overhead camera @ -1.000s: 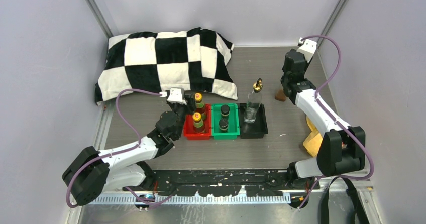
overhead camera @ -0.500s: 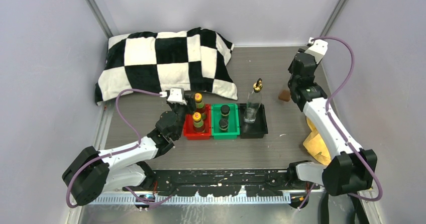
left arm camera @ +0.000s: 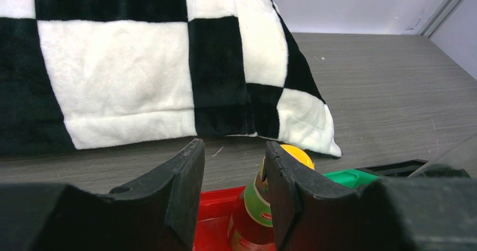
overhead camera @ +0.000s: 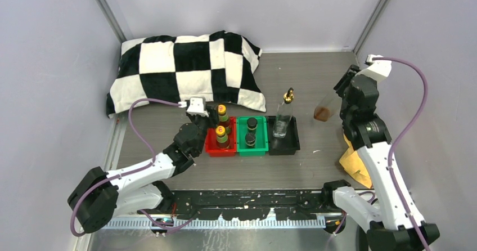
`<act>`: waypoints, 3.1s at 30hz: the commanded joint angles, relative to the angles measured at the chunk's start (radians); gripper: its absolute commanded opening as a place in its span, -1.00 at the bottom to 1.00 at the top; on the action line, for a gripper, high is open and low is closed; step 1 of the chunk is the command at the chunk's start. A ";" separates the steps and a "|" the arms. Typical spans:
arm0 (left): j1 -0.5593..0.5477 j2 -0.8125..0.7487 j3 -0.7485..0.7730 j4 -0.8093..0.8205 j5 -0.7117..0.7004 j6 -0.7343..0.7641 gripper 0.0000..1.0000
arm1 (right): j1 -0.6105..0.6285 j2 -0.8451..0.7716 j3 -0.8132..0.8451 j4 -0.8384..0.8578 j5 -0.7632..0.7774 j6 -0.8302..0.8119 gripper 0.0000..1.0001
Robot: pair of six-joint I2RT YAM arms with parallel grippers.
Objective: Organize the condiment bottles
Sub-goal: Pick up the bottle from the center of the board, then place the bottle in the storage box.
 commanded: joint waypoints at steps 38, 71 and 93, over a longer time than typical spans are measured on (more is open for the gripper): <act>-0.009 -0.378 0.168 -0.305 -0.063 0.230 -0.13 | 0.009 -0.260 0.117 -0.269 -0.626 0.062 -0.98; -0.009 -0.441 0.199 -0.344 -0.030 0.280 -0.13 | 0.498 0.006 0.149 -0.173 -0.249 -0.094 -0.98; -0.008 -0.445 0.182 -0.344 -0.017 0.257 -0.13 | 0.840 0.016 -0.167 0.270 0.344 -0.157 -0.98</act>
